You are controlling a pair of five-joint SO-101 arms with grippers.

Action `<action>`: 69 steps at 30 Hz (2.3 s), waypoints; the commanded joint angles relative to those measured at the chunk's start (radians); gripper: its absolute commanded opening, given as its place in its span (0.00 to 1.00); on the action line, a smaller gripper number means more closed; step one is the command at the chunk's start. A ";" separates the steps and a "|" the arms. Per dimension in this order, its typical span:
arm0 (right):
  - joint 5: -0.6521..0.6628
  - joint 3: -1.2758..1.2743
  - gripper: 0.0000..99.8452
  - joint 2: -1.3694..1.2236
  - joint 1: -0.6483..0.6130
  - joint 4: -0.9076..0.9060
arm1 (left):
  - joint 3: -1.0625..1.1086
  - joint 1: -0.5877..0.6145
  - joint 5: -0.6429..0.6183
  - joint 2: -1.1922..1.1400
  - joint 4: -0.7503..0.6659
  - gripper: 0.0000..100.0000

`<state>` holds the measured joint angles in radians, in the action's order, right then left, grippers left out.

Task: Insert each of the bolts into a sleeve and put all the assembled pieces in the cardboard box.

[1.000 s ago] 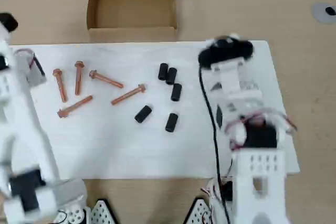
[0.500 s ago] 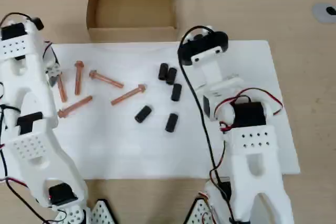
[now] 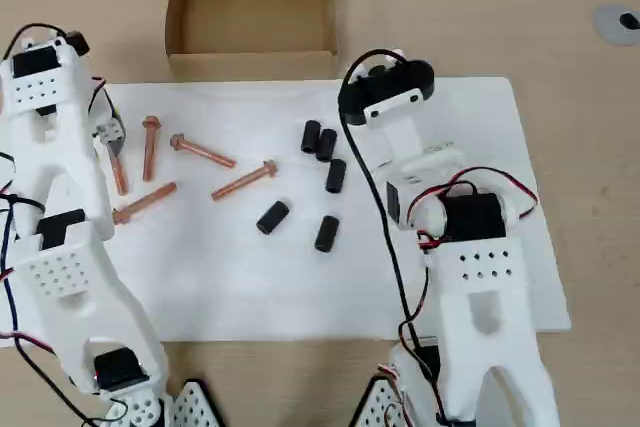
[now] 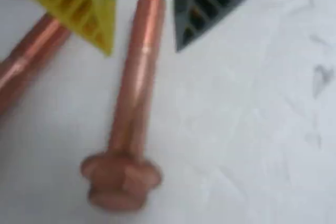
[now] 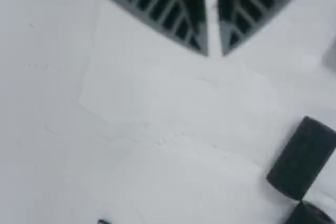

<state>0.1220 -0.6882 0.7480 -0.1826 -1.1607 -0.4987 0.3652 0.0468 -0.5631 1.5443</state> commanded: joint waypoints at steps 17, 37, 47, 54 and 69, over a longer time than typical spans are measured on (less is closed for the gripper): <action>0.002 0.062 0.01 -0.002 -0.016 0.005 | -0.133 -0.014 0.000 -0.257 -0.126 0.09; 0.000 0.064 0.01 0.001 -0.019 -0.002 | -0.600 0.005 0.048 -0.260 0.213 0.01; -0.216 0.070 0.01 -0.119 -0.074 -0.160 | -0.161 -0.106 0.133 0.426 0.212 0.01; -0.316 0.071 0.01 -0.257 -0.165 -0.166 | 0.322 -0.140 0.135 0.923 0.135 0.01; -0.546 0.189 0.01 -0.556 -0.326 -0.170 | 1.049 -0.140 0.130 1.762 -0.155 0.01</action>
<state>-0.4104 -0.5639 0.2263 -0.4941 -1.3280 0.4971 0.2378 0.1772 1.0694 1.4262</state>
